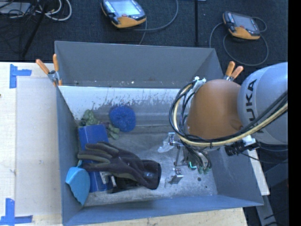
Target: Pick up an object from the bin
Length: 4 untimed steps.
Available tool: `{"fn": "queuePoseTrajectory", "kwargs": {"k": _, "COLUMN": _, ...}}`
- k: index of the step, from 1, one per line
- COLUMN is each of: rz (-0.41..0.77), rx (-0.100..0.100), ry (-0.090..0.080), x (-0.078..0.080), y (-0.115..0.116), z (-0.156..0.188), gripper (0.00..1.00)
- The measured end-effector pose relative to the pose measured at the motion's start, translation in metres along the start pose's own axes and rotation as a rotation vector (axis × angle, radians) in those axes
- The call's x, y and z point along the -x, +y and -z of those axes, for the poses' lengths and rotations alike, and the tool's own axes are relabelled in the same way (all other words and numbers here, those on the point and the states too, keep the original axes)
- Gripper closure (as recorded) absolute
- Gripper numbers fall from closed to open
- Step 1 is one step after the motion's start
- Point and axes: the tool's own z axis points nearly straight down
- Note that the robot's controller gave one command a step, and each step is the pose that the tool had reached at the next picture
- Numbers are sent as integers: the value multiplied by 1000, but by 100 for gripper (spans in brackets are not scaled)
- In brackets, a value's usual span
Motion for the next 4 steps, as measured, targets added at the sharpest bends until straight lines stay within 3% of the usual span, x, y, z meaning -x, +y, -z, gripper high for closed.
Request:
{"fn": "queuePoseTrajectory", "kwargs": {"k": 1, "rz": -1, "rx": 0, "ry": -7, "x": 2, "y": 0, "z": 3, "gripper": 0}}
{"fn": "queuePoseTrajectory", "kwargs": {"k": 2, "rz": 66, "rx": -1, "ry": -12, "x": -1, "y": 27, "z": -44, "gripper": 0}}
{"fn": "queuePoseTrajectory", "kwargs": {"k": 3, "rz": -1, "rx": 4, "ry": -11, "x": 18, "y": 25, "z": -91, "gripper": 100}}
{"fn": "queuePoseTrajectory", "kwargs": {"k": 4, "rz": -1, "rx": 4, "ry": -12, "x": 19, "y": 24, "z": -91, "gripper": 100}}
